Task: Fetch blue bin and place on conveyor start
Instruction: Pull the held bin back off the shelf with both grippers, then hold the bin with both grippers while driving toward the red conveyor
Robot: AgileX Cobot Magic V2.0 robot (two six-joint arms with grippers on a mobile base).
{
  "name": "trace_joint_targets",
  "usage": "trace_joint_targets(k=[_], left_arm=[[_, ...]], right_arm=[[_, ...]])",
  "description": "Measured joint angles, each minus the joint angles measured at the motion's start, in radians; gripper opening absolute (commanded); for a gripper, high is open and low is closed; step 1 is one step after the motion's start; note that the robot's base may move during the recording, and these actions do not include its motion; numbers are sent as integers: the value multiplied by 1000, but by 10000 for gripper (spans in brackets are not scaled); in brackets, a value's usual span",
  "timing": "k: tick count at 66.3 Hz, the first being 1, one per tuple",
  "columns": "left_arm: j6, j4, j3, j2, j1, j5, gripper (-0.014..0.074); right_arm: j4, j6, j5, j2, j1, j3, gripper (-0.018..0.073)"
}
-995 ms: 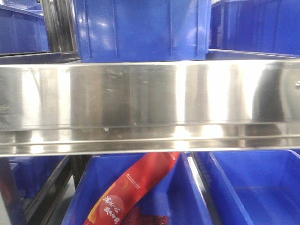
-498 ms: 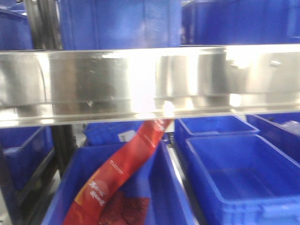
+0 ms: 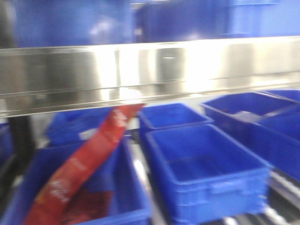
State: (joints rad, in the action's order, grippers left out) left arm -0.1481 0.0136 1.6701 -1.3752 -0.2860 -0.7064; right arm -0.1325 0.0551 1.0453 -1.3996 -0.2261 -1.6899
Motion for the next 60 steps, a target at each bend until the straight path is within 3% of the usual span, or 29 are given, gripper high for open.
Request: trace_joint_targets(k=[60], left_arm=[[0,-2,0,0,0,2,-111]], right_arm=[[0,2,-2,0,0,0,-151]])
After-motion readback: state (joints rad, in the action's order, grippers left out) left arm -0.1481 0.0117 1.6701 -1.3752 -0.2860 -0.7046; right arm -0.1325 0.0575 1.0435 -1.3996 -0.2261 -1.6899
